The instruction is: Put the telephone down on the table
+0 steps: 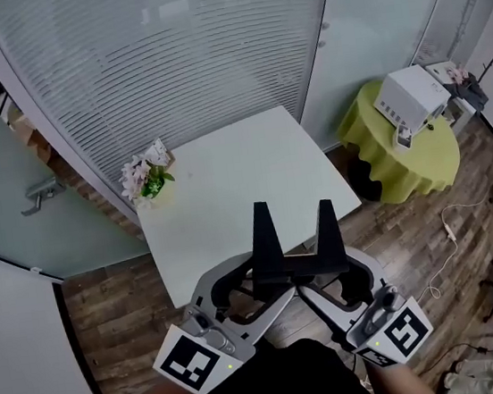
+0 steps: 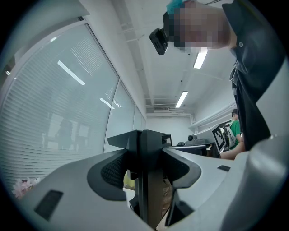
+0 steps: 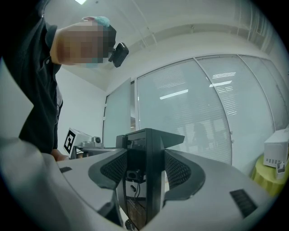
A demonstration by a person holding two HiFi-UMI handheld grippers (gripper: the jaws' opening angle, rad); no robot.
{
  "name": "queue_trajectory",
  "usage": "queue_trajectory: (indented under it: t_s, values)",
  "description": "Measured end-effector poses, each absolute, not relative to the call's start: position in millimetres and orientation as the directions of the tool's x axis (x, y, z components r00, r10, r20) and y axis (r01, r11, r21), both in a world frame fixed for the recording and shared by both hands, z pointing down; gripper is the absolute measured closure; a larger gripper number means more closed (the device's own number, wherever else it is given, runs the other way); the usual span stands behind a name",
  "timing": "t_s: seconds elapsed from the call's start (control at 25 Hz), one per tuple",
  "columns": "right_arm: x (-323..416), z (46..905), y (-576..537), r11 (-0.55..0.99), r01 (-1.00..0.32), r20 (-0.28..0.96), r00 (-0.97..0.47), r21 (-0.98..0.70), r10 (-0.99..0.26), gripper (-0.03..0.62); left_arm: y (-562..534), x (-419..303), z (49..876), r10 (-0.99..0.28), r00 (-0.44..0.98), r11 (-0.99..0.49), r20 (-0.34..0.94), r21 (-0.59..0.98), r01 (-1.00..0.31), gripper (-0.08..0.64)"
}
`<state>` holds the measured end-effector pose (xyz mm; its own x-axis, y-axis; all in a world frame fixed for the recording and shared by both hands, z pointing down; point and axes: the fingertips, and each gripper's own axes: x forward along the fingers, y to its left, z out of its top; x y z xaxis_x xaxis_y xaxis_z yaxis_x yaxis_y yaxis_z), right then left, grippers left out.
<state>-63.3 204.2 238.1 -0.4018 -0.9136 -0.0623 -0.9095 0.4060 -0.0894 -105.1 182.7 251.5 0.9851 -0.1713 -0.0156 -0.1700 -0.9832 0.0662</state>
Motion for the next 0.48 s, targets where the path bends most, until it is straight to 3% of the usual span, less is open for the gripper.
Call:
queue_trajectory:
  t_s: [0.48]
  values:
    - [-47.7,245.7,138.7,0.433,-0.895,-0.048,-0.431,-0.105,-0.901,0.319,118.7,-90.0,258.3,-0.208,0.978,-0.974,-0.012,0.092,-0.206,0.314]
